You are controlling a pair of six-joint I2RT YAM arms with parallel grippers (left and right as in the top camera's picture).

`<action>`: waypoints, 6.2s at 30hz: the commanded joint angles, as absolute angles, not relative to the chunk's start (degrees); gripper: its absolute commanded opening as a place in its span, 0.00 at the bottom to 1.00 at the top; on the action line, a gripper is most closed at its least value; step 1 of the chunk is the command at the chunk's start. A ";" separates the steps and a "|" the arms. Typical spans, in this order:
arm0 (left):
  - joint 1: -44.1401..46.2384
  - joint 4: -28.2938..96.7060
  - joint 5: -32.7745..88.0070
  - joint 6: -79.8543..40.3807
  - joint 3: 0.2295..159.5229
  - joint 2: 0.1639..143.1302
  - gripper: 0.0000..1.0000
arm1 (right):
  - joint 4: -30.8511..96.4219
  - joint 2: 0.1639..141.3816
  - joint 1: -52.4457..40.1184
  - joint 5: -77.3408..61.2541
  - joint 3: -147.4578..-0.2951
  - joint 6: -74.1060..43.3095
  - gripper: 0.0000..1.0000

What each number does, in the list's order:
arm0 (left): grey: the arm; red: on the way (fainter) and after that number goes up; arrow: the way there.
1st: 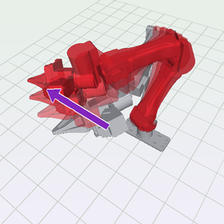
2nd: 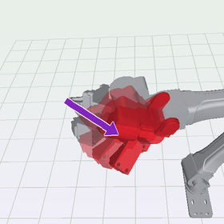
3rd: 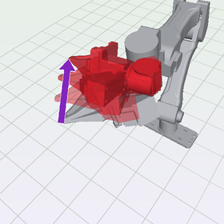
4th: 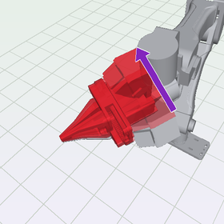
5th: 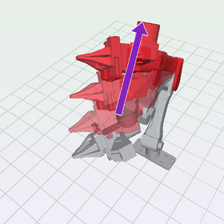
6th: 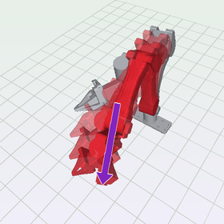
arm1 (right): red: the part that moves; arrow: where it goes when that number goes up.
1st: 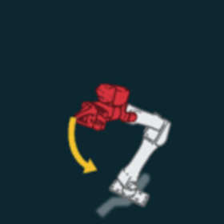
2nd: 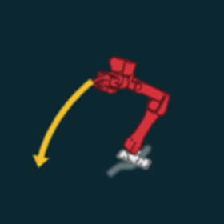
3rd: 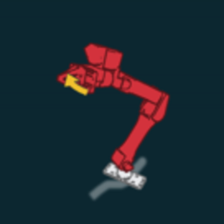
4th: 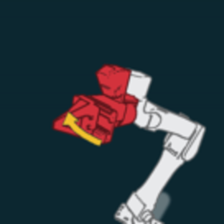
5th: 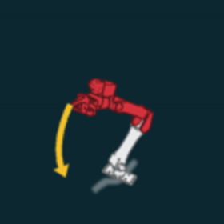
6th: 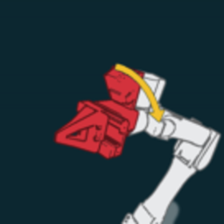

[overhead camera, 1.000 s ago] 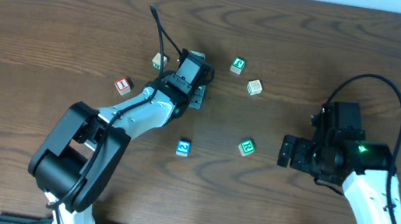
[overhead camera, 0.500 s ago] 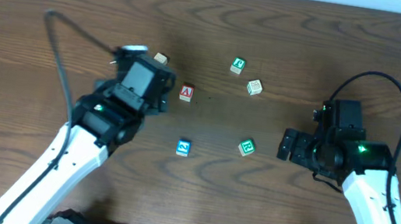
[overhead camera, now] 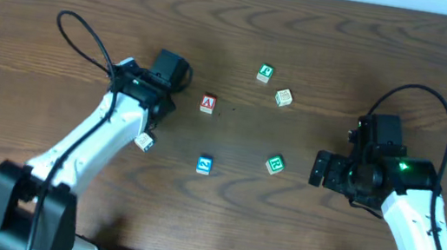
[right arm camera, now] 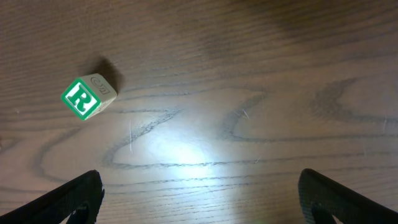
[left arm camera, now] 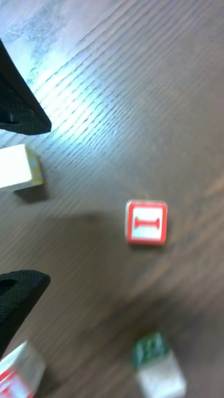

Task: Spell out Ai2

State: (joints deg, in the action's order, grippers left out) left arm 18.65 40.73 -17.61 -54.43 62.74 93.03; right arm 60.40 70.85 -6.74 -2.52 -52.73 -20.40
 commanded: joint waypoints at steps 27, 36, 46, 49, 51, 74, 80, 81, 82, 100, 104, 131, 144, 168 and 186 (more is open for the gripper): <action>8.95 24.71 -8.14 -38.76 62.28 105.43 0.80 | 60.03 70.52 -7.22 -0.60 -52.69 -20.51 0.99; 8.14 23.00 -9.56 -38.74 62.08 105.75 0.65 | 60.03 70.52 -7.22 -0.60 -52.69 -20.51 0.99; 8.16 22.57 -9.45 -38.72 62.06 105.89 0.62 | 60.05 70.52 -7.22 -0.62 -52.69 -20.51 0.99; 8.16 22.44 -9.39 -38.74 62.06 106.78 0.62 | 60.07 70.52 -7.22 -0.62 -52.69 -20.53 0.99; 8.16 22.39 -9.34 -38.74 62.06 107.31 0.62 | 60.10 70.52 -7.22 -0.62 -52.69 -20.51 0.99; 10.24 21.17 1.56 -21.21 62.87 102.26 0.23 | 59.81 70.52 -7.22 -0.21 -52.69 -20.53 0.99; 17.96 21.15 -0.84 -16.62 62.87 96.86 0.26 | 59.86 70.52 -7.22 -0.23 -52.69 -20.56 0.99; 19.92 21.12 -2.28 -16.23 62.87 96.38 0.26 | 59.90 70.52 -7.22 -0.23 -52.69 -20.56 0.99; 21.56 21.12 -3.46 -16.21 62.89 96.12 0.26 | 60.03 70.52 -7.22 -0.23 -52.69 -20.56 0.99; 33.95 14.52 -3.01 -9.17 62.92 97.67 0.32 | 60.14 70.52 -7.22 -0.23 -52.01 -20.56 0.99; 33.82 13.19 -3.18 -9.19 62.94 98.67 0.33 | 59.99 70.52 -7.22 -0.23 -51.09 -20.86 0.99; 33.74 8.36 -1.45 -9.87 63.44 108.03 0.34 | 60.69 70.52 -7.22 -0.67 -50.89 -21.21 0.99; 33.74 7.75 -2.11 -9.85 63.44 108.25 0.37 | 60.64 70.52 -7.22 -0.67 -50.89 -21.21 0.99; 31.18 46.76 -22.92 -6.61 80.90 80.93 0.95 | 58.48 72.27 -27.62 5.87 -51.62 -46.52 0.91; 3.49 53.54 -3.40 -5.96 80.84 75.72 0.96 | 49.01 104.29 -35.27 5.74 -79.53 -39.05 0.95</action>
State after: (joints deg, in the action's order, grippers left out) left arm 3.84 53.41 -4.71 -6.96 80.36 75.02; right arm 48.77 102.10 -35.55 5.61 -78.59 -35.27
